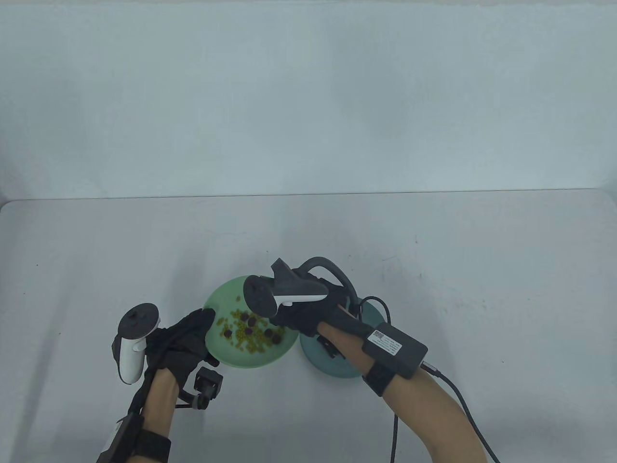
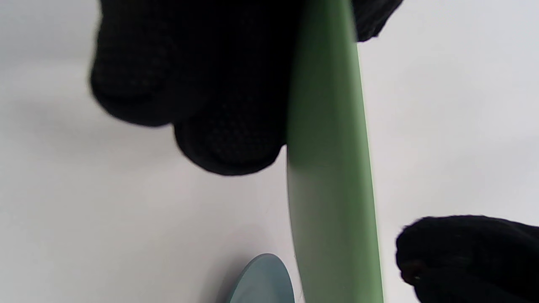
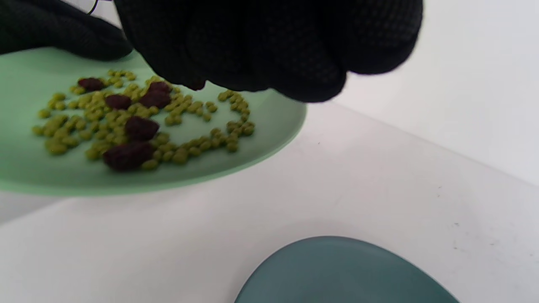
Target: Pick cranberries with hand pinch into plate
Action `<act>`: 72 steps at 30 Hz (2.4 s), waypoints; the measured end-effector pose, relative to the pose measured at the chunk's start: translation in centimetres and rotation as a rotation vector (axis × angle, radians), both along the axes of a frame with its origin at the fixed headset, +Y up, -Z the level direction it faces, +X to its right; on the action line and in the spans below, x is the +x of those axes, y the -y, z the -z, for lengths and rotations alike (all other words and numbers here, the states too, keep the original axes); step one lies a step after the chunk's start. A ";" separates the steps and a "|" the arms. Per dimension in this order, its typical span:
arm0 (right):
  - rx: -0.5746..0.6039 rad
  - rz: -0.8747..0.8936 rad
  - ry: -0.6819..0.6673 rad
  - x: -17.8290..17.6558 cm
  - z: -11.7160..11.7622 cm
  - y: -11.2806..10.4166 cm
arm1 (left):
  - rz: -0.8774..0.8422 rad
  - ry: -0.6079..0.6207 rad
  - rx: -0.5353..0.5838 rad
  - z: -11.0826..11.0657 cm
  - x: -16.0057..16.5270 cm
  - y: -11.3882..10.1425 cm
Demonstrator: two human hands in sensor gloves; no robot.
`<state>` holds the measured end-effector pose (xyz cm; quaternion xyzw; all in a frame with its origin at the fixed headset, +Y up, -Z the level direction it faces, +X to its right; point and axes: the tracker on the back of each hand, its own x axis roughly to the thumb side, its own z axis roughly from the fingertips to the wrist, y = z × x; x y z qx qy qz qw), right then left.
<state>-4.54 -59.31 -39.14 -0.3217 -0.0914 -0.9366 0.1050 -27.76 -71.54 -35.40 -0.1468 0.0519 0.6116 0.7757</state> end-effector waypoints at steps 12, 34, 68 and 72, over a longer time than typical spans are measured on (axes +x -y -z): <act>-0.004 0.016 0.157 5.7 1.8 0.4 | 0.013 -0.013 0.006 0.0 -0.2 -0.1; -0.146 -0.061 0.443 13.4 4.7 11.4 | 0.019 -0.015 0.012 -0.2 -0.4 0.0; 0.029 -0.020 0.309 9.8 2.6 0.4 | 0.034 -0.017 0.003 -0.2 -0.3 0.0; 0.056 -0.005 0.249 7.7 1.8 -0.9 | 0.033 -0.016 0.004 -0.2 -0.3 0.0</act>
